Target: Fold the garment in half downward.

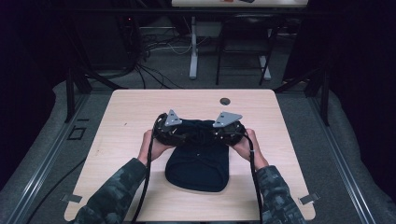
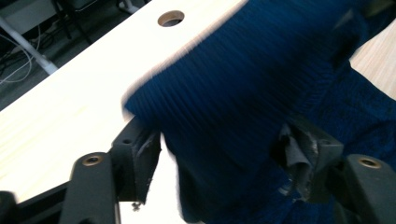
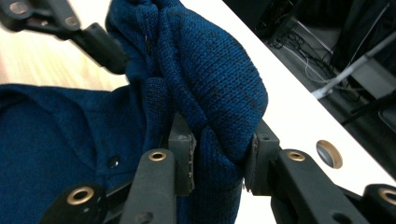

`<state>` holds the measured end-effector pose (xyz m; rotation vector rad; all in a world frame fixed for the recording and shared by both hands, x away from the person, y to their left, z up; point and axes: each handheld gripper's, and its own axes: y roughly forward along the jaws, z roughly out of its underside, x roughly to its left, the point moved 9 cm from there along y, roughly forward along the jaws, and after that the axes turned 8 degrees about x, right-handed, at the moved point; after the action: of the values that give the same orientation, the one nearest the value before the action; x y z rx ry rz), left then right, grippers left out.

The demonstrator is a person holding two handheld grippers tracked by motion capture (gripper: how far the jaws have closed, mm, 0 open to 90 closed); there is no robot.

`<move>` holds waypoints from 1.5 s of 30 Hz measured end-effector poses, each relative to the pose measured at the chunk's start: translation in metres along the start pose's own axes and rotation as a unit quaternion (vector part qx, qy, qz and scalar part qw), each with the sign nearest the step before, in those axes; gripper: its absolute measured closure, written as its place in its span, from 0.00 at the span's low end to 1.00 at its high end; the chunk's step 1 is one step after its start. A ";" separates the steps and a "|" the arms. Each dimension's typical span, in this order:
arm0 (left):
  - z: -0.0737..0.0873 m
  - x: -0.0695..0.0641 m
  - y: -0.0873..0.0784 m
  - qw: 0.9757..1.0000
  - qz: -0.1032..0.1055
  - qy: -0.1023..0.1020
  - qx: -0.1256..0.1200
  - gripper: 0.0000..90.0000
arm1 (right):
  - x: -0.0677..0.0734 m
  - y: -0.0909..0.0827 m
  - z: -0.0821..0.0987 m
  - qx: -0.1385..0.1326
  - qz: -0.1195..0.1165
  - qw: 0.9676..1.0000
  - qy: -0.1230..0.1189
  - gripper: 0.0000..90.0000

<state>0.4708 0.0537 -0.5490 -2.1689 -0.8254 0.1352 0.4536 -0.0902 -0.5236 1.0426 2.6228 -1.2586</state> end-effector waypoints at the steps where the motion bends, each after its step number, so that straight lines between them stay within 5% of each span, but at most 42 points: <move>1: 0.000 -0.001 0.000 1.000 0.002 0.008 0.001 0.54 | 0.004 0.001 0.002 0.004 0.002 1.000 -0.008 0.75; 4: 0.001 -0.006 0.002 1.000 0.003 0.016 0.001 0.68 | 0.005 0.002 0.005 0.011 -0.009 1.000 0.011 0.68; 5: 0.001 -0.007 0.003 1.000 0.001 0.017 -0.002 0.73 | 0.004 0.003 0.006 0.013 -0.010 1.000 0.023 0.63; 6: 0.001 -0.008 0.003 1.000 -0.002 0.020 -0.002 0.76 | 0.003 0.001 0.009 0.013 -0.036 0.998 0.057 0.49; 13: 0.005 -0.014 0.008 1.000 -0.006 0.013 -0.012 0.78 | 0.006 -0.004 0.020 0.027 -0.086 0.990 0.109 0.48; 22: 0.011 -0.018 0.004 1.000 0.002 0.016 -0.010 0.76 | 0.016 -0.004 0.020 0.028 -0.057 0.994 0.094 0.72; 28: 0.018 -0.020 -0.001 1.000 0.012 0.014 0.004 0.52 | 0.021 -0.005 0.023 0.032 -0.052 0.995 0.079 0.74; 34: 0.018 -0.020 -0.011 1.000 0.013 0.020 0.000 0.44 | 0.027 -0.007 0.026 0.034 -0.053 0.996 0.068 0.75; 40: 0.021 -0.028 -0.017 0.999 0.018 0.045 0.006 0.63 | 0.030 -0.009 0.029 0.039 -0.055 0.996 0.064 0.75; 45: 0.027 -0.034 -0.018 0.998 0.028 0.048 0.005 0.73 | 0.035 -0.012 0.034 0.043 -0.061 0.995 0.061 0.75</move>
<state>0.4252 0.0588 -0.5597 -2.1716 -0.7074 0.0633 0.4120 -0.1006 -0.5492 1.0159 2.7849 -1.3870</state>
